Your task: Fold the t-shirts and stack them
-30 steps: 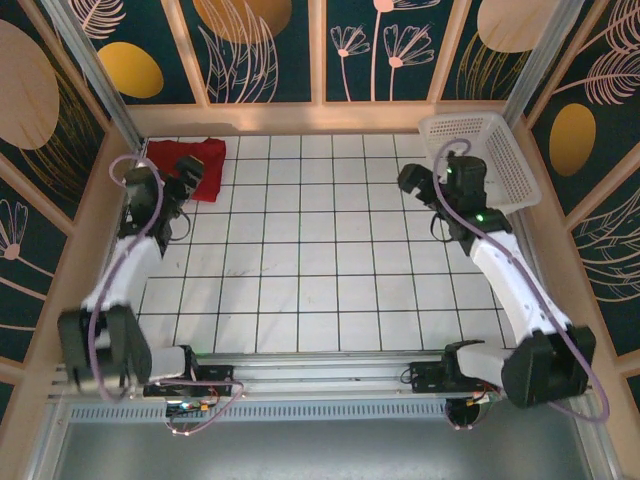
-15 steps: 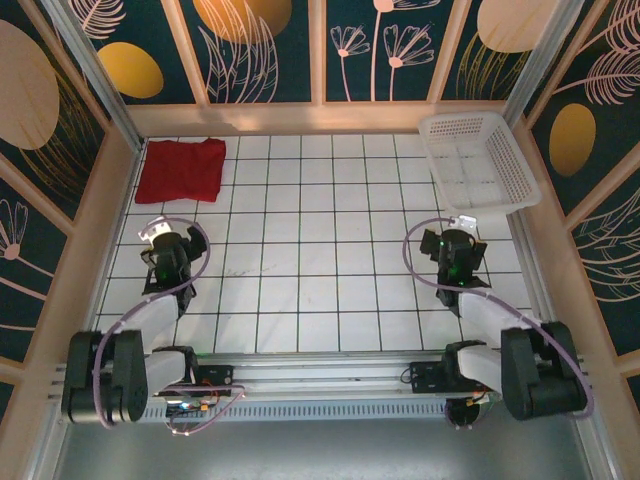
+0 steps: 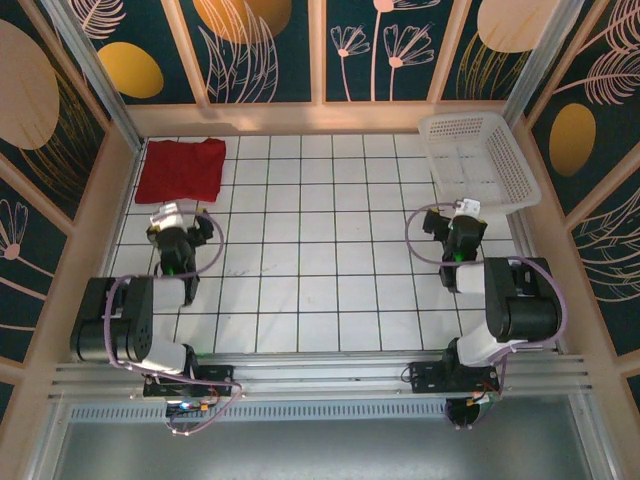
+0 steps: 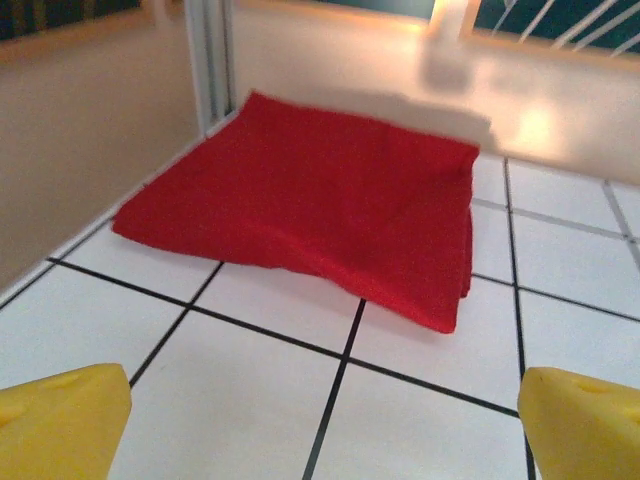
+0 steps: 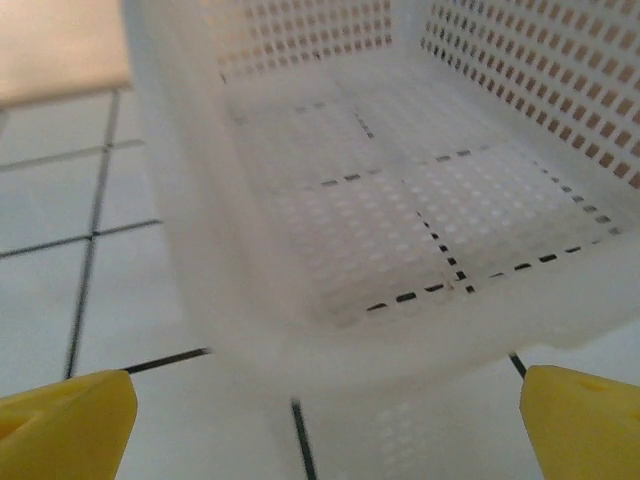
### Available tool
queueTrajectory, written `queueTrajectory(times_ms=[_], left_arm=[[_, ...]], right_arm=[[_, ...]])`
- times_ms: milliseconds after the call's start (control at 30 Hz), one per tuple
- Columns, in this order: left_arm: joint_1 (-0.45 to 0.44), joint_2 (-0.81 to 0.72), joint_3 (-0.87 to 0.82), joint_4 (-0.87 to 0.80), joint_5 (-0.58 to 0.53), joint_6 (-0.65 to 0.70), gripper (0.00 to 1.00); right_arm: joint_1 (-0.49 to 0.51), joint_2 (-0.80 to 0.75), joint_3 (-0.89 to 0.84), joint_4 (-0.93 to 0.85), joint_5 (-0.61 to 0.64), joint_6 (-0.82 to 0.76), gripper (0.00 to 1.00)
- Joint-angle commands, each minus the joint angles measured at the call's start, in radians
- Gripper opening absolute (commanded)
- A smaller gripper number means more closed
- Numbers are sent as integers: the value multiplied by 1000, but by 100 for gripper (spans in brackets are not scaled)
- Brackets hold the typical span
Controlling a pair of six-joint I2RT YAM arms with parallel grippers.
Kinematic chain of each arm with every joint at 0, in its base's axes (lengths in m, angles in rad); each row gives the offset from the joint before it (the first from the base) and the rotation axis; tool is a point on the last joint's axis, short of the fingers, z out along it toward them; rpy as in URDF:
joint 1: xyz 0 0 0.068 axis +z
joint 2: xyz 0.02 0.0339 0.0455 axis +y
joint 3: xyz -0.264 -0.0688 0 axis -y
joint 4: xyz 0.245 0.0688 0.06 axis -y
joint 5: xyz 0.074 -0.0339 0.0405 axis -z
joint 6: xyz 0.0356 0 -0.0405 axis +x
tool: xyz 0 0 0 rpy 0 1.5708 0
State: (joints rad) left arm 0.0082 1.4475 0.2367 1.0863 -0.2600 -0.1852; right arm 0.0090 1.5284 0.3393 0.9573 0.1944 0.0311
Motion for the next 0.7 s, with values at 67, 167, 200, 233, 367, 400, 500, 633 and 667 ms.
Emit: queueTrajectory(times_ms=[67,167,200,233,367,400,500,633,667], left_arm=[[6,10,-193,482,-7,24,99],[4,82,-50,294,11,37,99],[-4,58,4,143,24,52,99],[-7,80,-27,246,22,53,99],[-7,75,-24,231,14,52,99],[-7,69,-21,215,13,52,99],[-10,71,-26,229,8,58,99],[-11,68,-28,230,8,58,99],[-11,69,-30,233,9,58,99]], right_arm=[[-1,25,-252,598,-107,-40,99],[-1,18,-148,383,-73,-26,99],[-20,11,-108,293,-105,1,99],[-42,10,-115,307,-130,12,99],[-18,11,-120,316,-83,1,99],[-17,12,-119,319,-84,1,99],[-18,11,-119,316,-84,0,99],[-19,11,-115,313,-101,-5,99],[-19,12,-116,316,-102,-5,99]])
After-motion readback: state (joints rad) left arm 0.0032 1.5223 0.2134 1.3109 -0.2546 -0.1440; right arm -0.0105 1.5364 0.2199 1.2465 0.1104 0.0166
